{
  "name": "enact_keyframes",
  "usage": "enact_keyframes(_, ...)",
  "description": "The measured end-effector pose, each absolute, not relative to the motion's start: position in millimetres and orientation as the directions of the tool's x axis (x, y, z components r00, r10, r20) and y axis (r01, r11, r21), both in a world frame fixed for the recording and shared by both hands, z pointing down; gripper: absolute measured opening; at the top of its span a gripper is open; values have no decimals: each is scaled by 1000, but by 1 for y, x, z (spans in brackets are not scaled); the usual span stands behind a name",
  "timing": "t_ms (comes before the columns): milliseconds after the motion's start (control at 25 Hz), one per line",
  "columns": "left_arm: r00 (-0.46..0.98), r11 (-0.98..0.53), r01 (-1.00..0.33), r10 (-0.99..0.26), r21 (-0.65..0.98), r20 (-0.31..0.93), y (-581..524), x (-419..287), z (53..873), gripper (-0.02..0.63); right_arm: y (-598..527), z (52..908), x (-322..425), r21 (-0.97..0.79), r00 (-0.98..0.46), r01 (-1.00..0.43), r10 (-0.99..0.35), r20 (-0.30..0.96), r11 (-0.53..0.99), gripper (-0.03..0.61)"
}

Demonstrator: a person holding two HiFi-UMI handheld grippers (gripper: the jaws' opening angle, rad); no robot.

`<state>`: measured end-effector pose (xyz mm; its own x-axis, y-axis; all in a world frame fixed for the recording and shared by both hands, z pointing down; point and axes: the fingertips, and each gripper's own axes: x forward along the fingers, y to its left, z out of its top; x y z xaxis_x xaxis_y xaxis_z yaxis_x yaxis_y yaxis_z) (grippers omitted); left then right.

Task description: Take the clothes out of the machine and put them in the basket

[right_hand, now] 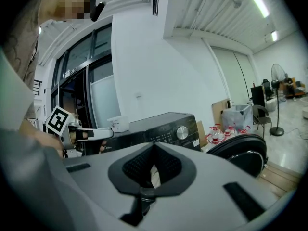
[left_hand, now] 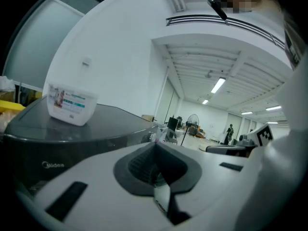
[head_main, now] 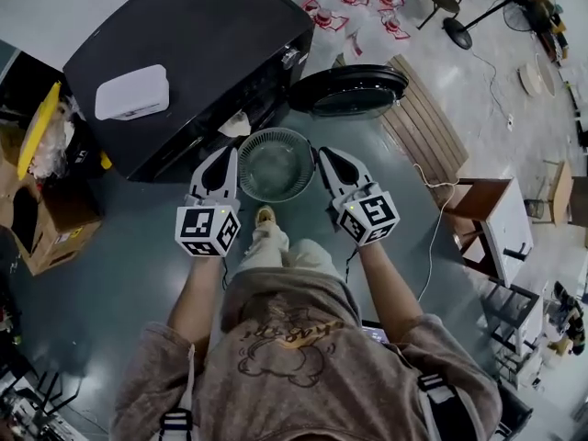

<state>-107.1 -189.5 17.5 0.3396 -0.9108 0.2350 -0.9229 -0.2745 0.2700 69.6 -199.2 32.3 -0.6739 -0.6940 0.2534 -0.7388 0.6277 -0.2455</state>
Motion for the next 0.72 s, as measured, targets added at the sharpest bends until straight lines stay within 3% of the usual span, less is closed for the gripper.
enact_keyframes(720,189,-145,-969,-957,200,219,-231,-146,285,8,-279,302,-3,-282,-822,-569,-528,213,773,-3)
